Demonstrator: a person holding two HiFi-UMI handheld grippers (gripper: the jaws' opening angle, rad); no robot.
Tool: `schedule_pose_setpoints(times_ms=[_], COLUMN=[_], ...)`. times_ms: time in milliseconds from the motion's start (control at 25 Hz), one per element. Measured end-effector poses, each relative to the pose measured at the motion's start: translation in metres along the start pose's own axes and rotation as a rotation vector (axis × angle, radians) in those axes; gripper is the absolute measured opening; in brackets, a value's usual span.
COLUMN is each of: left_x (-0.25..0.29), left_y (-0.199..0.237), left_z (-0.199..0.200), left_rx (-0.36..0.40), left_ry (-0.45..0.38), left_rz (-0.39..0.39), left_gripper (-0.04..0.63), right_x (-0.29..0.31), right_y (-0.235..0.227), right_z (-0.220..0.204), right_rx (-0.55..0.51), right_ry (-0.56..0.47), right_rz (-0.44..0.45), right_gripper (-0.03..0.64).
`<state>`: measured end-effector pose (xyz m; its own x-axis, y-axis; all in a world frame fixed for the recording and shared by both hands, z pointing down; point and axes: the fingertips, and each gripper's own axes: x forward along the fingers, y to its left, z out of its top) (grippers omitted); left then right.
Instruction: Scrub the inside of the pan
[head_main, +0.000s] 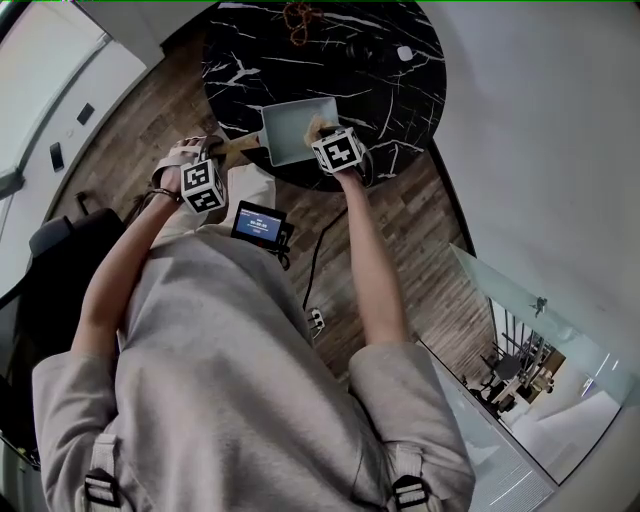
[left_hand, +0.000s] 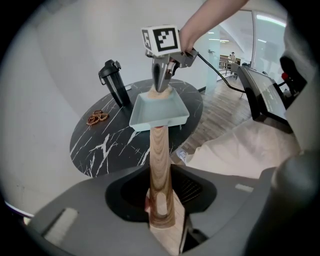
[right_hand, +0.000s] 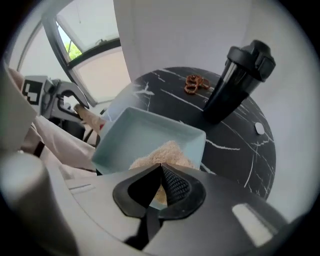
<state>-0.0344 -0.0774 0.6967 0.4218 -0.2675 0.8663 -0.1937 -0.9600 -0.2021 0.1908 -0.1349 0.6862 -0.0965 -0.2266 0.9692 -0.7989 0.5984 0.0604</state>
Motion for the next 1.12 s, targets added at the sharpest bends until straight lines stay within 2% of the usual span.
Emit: schedule_pose_setpoints(times_ms=[120,240,480,640,800,1120], left_x=[0.000,0.001,0.001,0.006,0.008,0.008], left_y=[0.001,0.000,-0.001,0.001,-0.001,-0.003], left_z=[0.000,0.001,0.000,-0.004,-0.005,-0.004], left_rx=[-0.008,-0.019,-0.023,-0.016,-0.024,-0.025], left_ry=[0.004,0.005,0.020,0.046,0.058,0.064], left_rz=[0.002,-0.006,-0.021,-0.019,-0.038,-0.044], left_gripper=[0.129,0.129,0.132,0.133,0.135,0.133], right_x=[0.017,0.028,0.034,0.038,0.041,0.047], right_y=[-0.005,0.000,0.013,0.027,0.050,0.100], right_z=[-0.030,-0.048,-0.052,-0.051,-0.043,-0.023], right_rx=[-0.017,-0.010,-0.005,0.034,0.001,0.005], right_ry=[0.140,0.204,0.233,0.234,0.236,0.266], right_rz=[-0.002,0.017,0.052,0.109,0.157,0.347], right_gripper=[0.015,0.015,0.015,0.015,0.015,0.015])
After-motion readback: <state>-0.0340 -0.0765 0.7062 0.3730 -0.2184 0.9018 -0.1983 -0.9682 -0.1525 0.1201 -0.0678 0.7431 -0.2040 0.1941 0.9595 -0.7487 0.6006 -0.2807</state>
